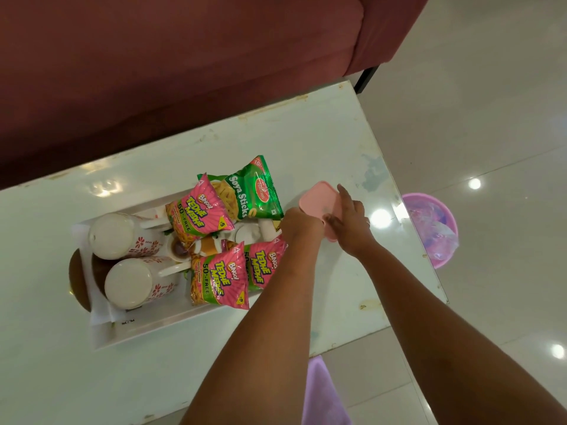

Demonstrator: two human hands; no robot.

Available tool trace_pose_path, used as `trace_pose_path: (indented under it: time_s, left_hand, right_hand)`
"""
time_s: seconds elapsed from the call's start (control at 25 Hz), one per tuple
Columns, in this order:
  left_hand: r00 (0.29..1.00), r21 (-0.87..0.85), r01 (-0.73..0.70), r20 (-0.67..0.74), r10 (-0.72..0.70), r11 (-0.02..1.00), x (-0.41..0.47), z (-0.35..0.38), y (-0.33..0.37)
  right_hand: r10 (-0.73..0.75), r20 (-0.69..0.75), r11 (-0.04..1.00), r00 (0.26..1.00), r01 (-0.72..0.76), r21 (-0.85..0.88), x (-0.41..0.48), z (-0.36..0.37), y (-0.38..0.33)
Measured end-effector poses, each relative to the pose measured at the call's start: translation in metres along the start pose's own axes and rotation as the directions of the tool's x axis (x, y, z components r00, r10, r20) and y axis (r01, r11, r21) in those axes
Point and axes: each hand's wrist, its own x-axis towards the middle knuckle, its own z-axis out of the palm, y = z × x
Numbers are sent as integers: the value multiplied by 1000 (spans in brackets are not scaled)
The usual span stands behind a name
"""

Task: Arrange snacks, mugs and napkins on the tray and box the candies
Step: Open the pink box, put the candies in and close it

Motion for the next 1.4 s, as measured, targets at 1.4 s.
trace_pose_path:
  time_s: [1.4]
  left_hand:
    - [951,-915,54,-75,-299,400,-46,32,-66]
  right_hand:
    - [174,-137,928,975,-115,354,-21,11,-3]
